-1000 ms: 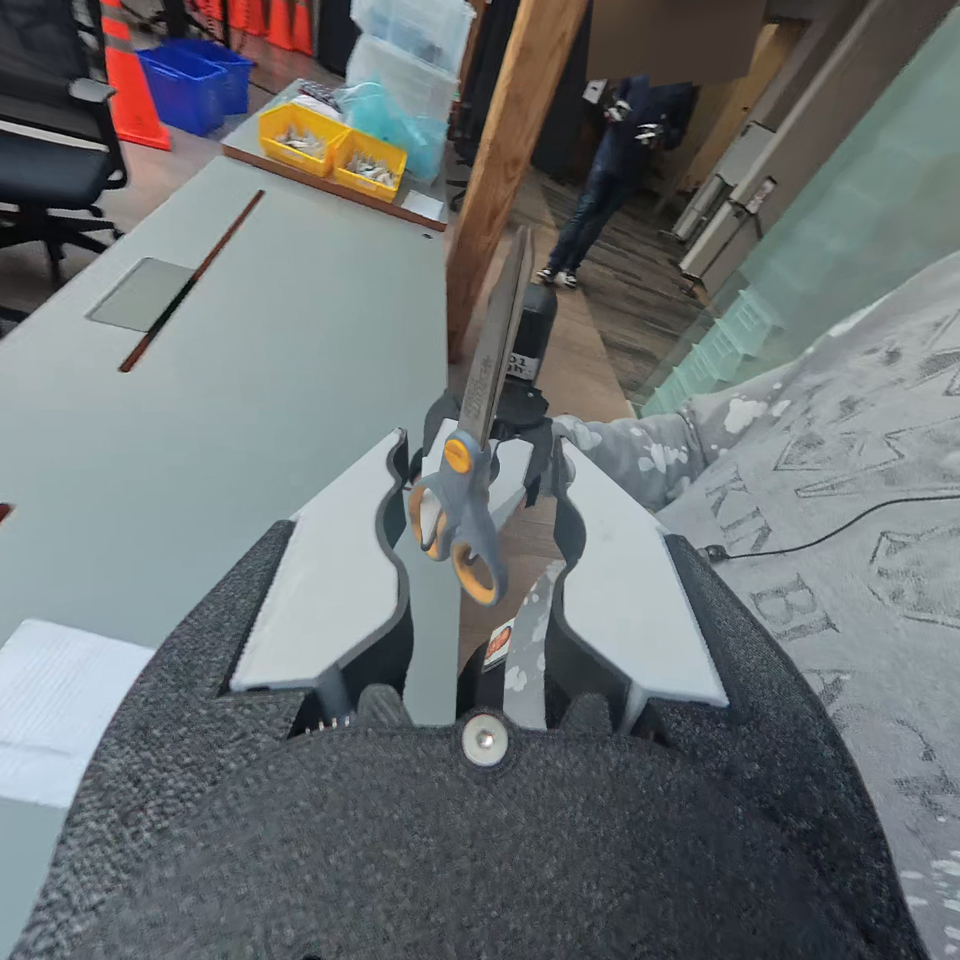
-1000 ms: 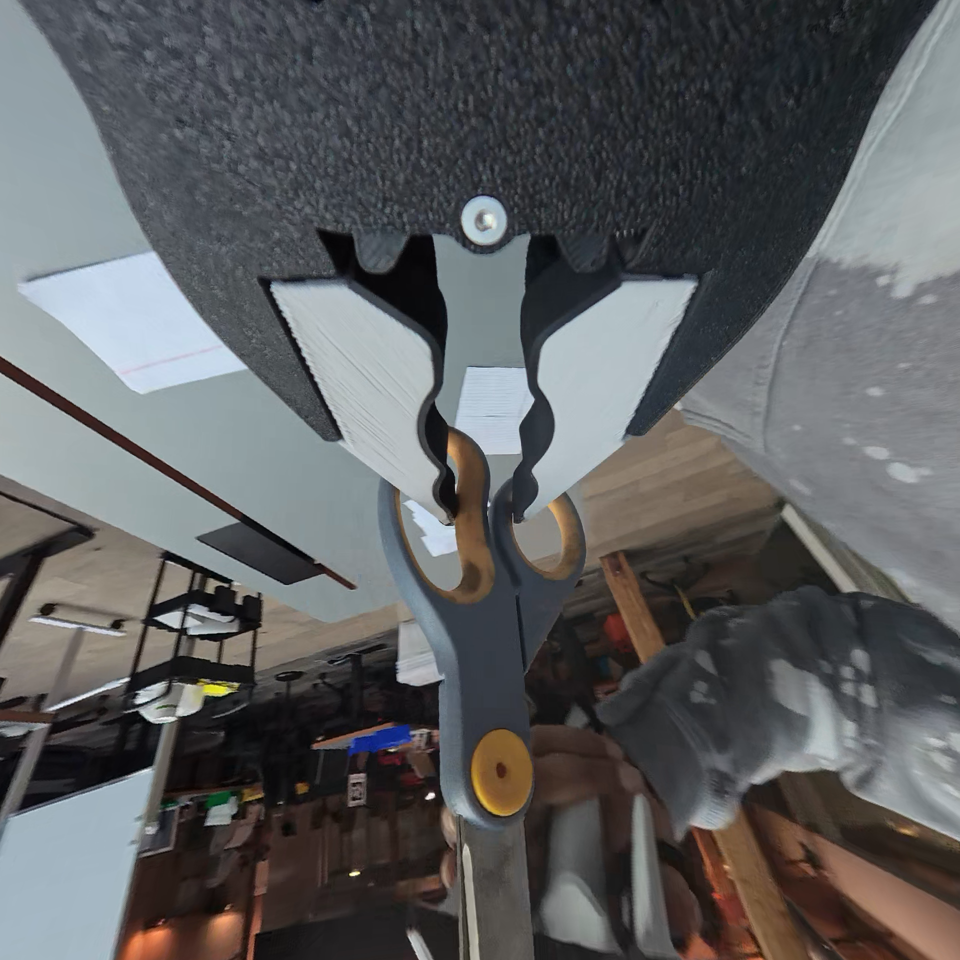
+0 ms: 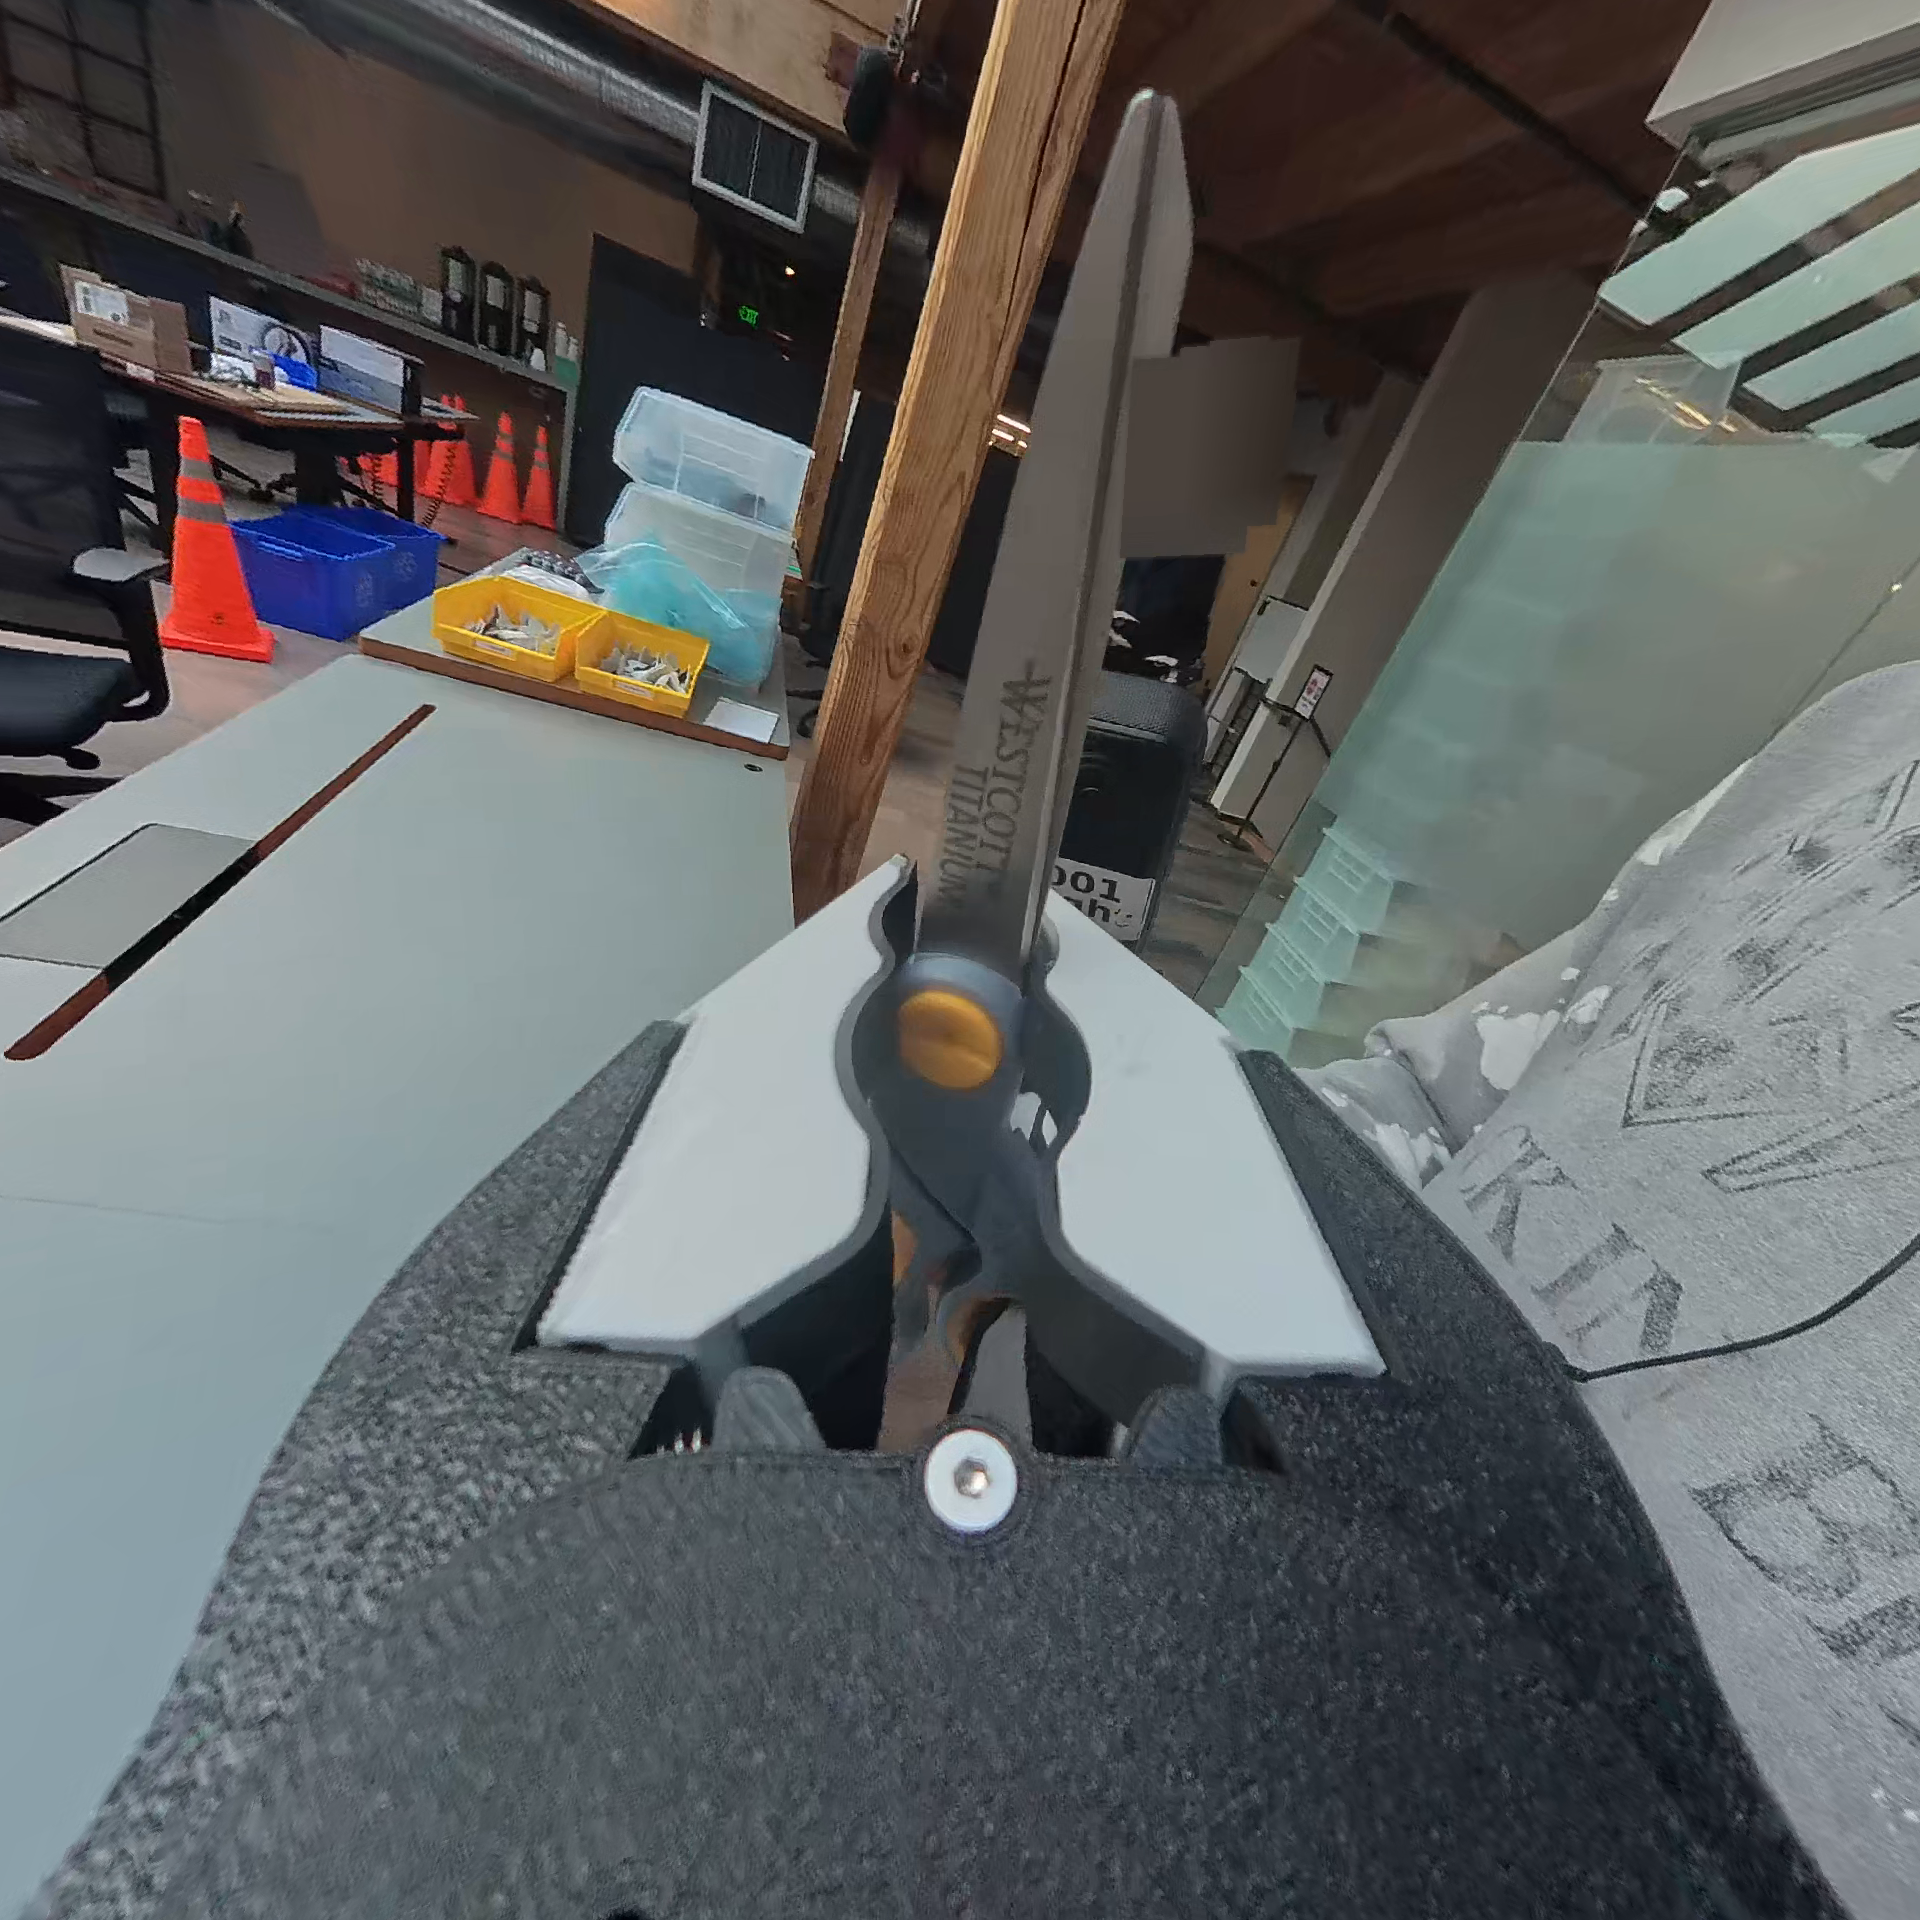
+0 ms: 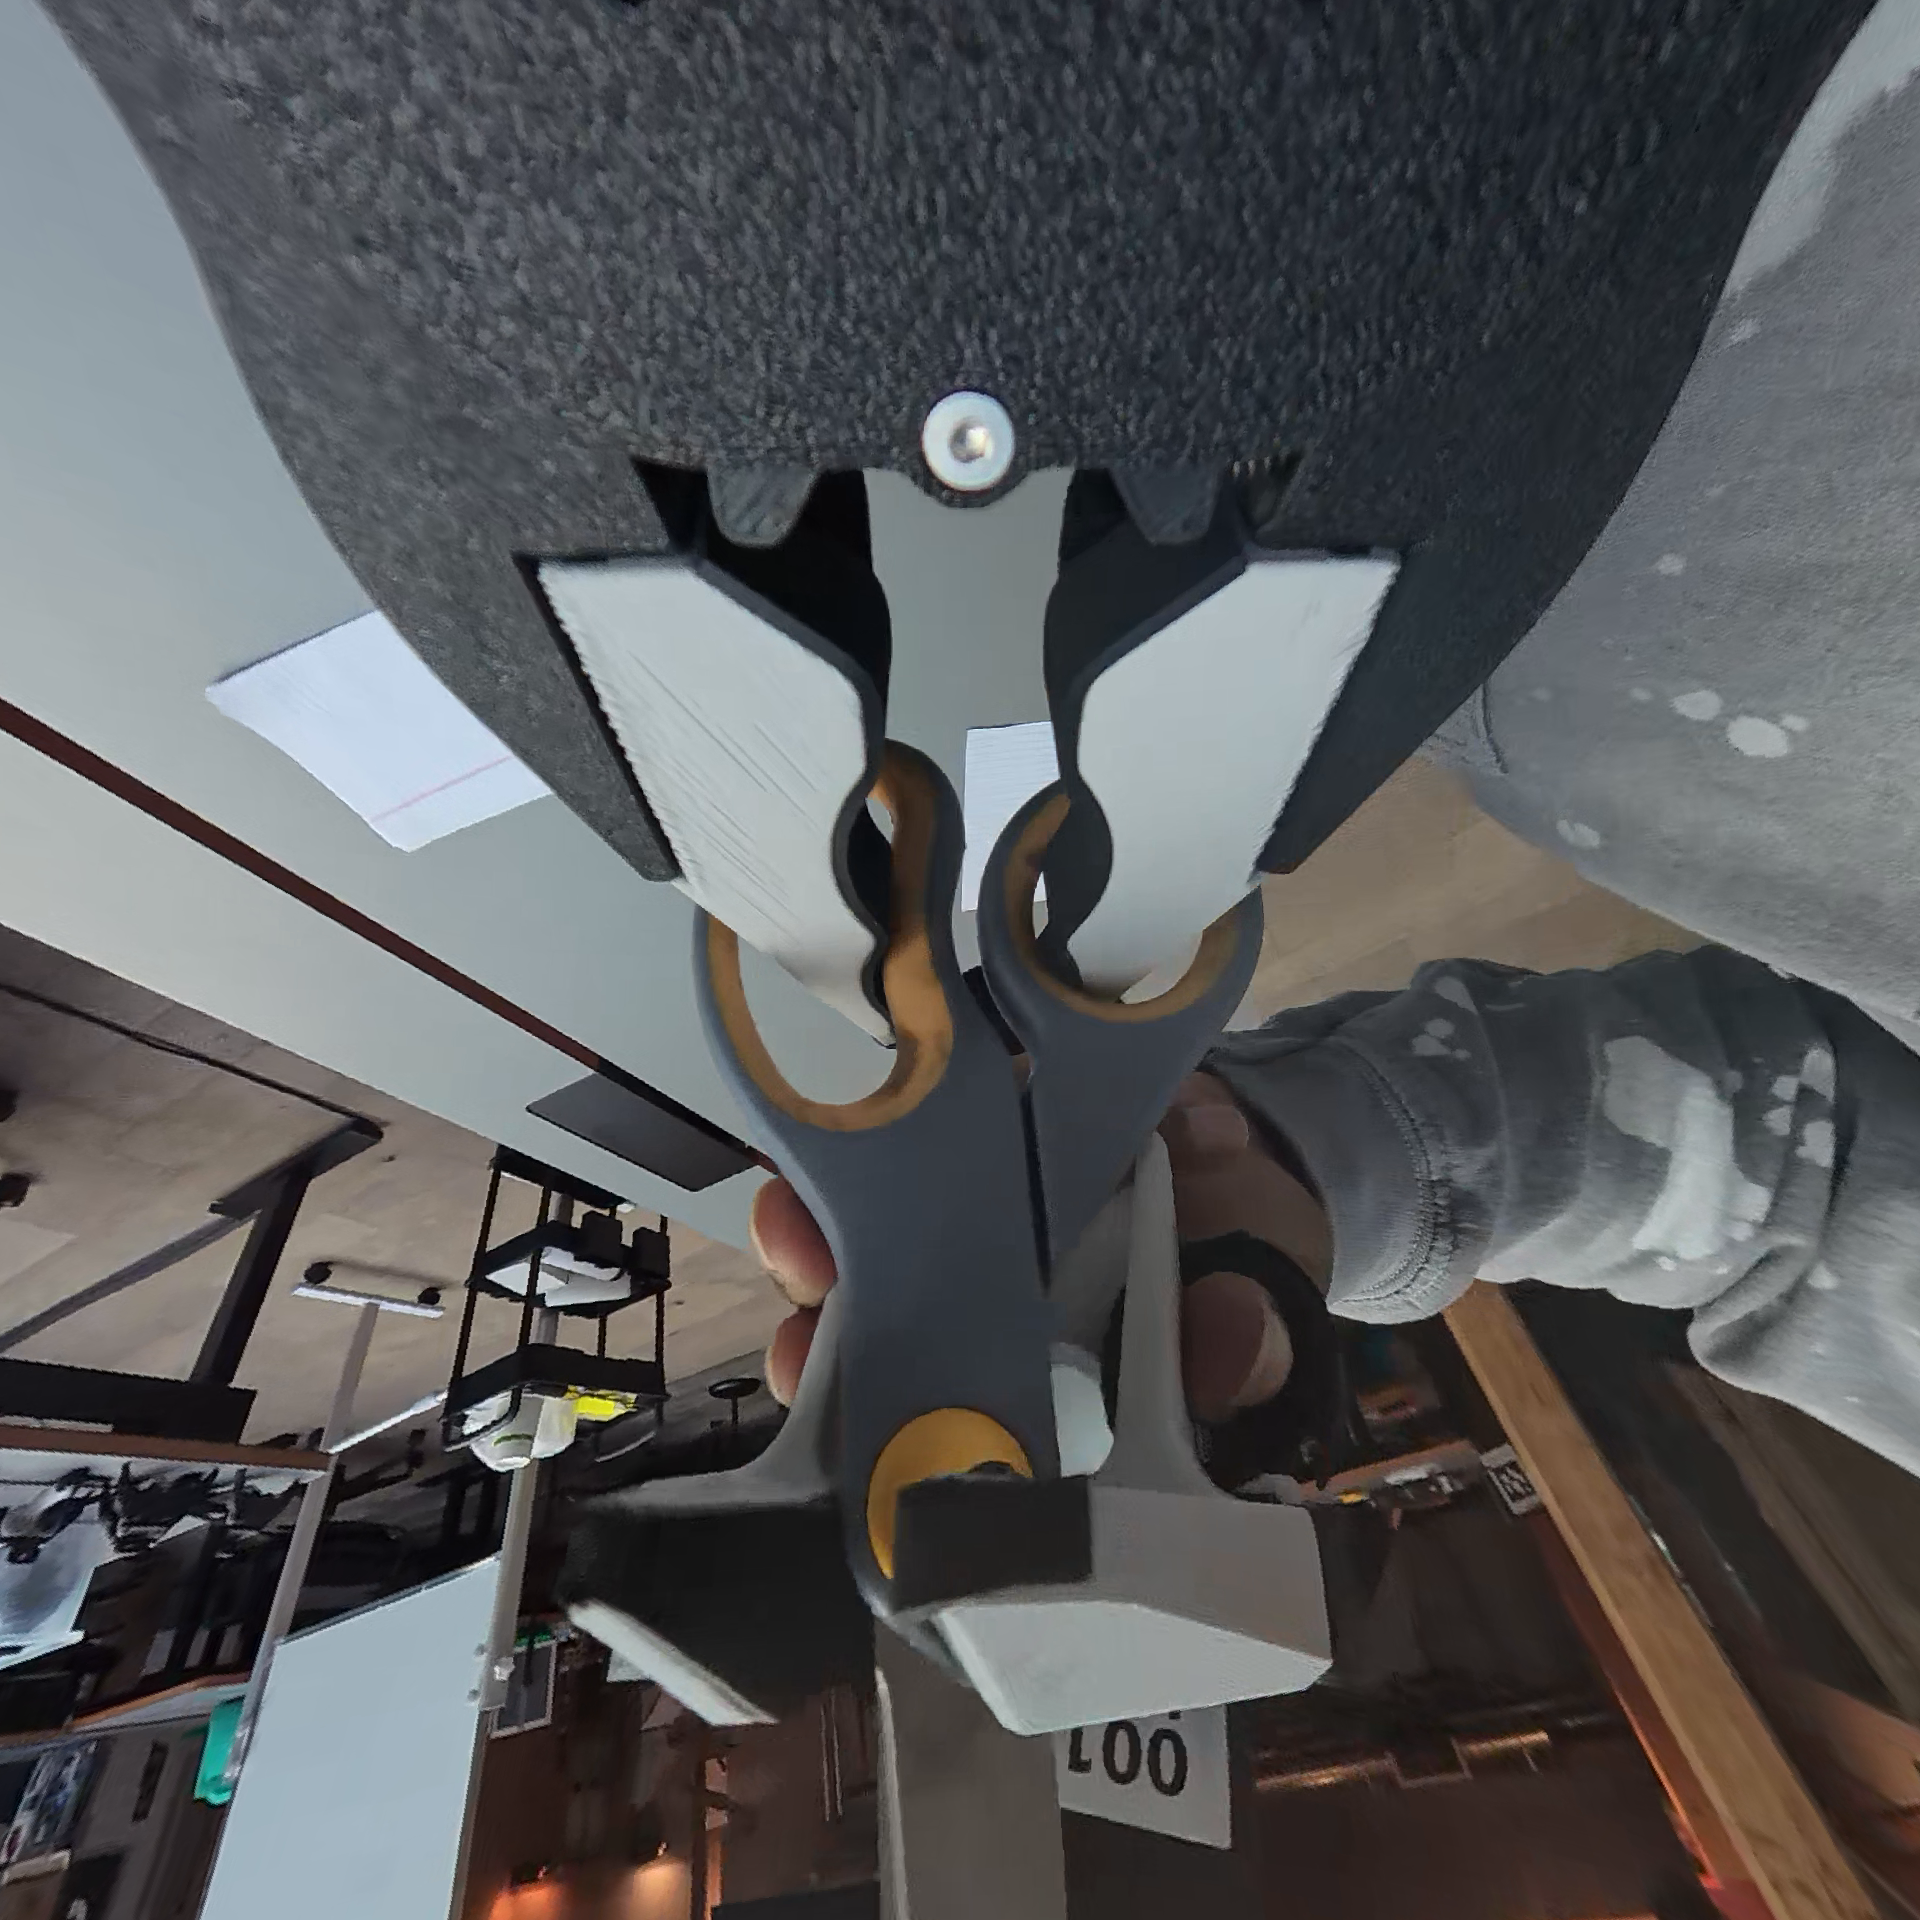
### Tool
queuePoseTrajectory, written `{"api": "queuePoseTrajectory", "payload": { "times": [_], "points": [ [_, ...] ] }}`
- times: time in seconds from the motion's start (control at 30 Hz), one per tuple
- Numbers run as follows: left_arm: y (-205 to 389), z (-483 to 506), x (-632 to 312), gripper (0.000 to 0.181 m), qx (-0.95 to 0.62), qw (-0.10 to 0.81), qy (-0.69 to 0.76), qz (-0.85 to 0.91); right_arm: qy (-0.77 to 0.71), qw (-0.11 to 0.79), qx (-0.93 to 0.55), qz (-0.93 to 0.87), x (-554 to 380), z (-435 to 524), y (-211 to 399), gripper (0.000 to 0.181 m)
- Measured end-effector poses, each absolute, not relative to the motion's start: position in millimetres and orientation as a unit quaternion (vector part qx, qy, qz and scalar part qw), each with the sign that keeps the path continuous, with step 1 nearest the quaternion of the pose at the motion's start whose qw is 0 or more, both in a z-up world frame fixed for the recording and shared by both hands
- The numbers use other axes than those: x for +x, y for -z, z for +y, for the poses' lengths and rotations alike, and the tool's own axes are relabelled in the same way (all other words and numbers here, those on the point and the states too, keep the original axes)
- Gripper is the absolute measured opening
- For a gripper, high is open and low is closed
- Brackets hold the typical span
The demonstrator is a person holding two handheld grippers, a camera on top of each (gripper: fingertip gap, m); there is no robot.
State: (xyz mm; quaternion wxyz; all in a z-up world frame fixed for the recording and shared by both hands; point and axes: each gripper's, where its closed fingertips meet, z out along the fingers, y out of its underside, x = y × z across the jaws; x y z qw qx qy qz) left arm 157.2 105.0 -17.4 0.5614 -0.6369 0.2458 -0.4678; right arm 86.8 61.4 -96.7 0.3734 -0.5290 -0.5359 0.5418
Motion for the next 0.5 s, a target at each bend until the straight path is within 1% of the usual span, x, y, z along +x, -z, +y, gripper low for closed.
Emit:
{"api": "queuePoseTrajectory", "payload": {
  "times": [0.1,0.13,0.2,0.23,0.3,0.37,0.43,0.5],
  "points": [
    [23.9,107.9,140.8,0.016,-0.676,0.567,0.406,0.239,-0.525,0.375,-0.525,-0.556,79.3,61.8,102.9,0.018],
    [28.6,107.9,134.6,0.020,-0.696,0.561,0.379,0.239,-0.514,0.370,-0.528,-0.566,78.2,62.6,108.0,0.017],
    [44.3,103.9,121.1,0.030,-0.746,0.521,0.344,0.231,-0.474,0.379,-0.541,-0.582,77.1,70.6,117.8,0.017],
    [50.6,98.5,116.4,0.030,-0.762,0.501,0.347,0.220,-0.463,0.382,-0.549,-0.581,76.9,74.7,119.5,0.017],
    [66.8,91.2,109.1,0.026,-0.787,0.471,0.362,0.170,-0.429,0.397,-0.564,-0.583,74.8,83.4,122.8,0.017],
    [90.4,89.3,103.9,0.026,-0.809,0.451,0.359,0.114,-0.372,0.416,-0.573,-0.600,71.2,91.6,133.4,0.017],
    [108.5,91.5,100.5,0.017,-0.818,0.449,0.353,0.066,-0.315,0.422,-0.576,-0.625,66.2,93.8,149.5,0.018],
    [124.6,96.8,93.2,0.012,-0.824,0.454,0.337,0.020,-0.244,0.440,-0.582,-0.639,63.4,103.7,165.0,0.018]
  ]
}}
